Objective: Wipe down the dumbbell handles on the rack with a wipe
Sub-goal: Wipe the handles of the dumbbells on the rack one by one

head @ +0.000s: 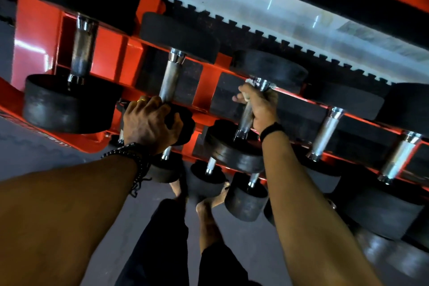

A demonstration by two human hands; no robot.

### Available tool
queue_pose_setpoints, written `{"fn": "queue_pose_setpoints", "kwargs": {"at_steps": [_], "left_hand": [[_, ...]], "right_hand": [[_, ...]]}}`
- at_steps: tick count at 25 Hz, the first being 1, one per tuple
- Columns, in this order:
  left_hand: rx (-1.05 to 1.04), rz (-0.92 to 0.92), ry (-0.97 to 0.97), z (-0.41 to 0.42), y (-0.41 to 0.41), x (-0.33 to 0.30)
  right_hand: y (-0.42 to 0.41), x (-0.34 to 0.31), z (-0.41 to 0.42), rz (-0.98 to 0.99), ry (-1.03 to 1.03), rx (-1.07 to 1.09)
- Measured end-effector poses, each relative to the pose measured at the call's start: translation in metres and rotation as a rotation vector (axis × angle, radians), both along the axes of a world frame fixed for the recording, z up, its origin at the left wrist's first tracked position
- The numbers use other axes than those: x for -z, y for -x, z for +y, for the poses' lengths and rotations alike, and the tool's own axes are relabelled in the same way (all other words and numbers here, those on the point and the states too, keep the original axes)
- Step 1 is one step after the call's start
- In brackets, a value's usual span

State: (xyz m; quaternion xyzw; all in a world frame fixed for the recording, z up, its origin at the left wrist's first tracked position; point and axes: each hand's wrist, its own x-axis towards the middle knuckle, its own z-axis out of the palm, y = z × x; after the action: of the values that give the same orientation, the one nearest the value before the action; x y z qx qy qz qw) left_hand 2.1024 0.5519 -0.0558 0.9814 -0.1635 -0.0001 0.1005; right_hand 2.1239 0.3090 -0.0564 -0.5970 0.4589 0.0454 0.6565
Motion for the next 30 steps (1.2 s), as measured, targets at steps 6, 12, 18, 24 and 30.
{"fn": "queue_pose_setpoints", "kwargs": {"at_steps": [6, 12, 18, 24, 30], "left_hand": [[-0.012, 0.012, -0.018, 0.001, 0.002, -0.001], [-0.027, 0.015, -0.010, 0.001, 0.002, -0.001], [-0.026, -0.002, -0.002, 0.002, 0.003, 0.000], [-0.012, -0.031, 0.012, 0.002, 0.002, 0.002], [-0.013, -0.051, 0.024, 0.000, 0.003, 0.002]], "right_hand": [[0.032, 0.011, 0.006, 0.034, 0.950, -0.031], [0.016, 0.030, -0.009, 0.073, 0.394, 0.391], [0.010, 0.003, 0.013, 0.026, 0.418, 0.273], [0.000, -0.003, -0.002, 0.074, -0.116, 0.082], [0.003, 0.013, 0.008, 0.014, 0.032, 0.089]]}}
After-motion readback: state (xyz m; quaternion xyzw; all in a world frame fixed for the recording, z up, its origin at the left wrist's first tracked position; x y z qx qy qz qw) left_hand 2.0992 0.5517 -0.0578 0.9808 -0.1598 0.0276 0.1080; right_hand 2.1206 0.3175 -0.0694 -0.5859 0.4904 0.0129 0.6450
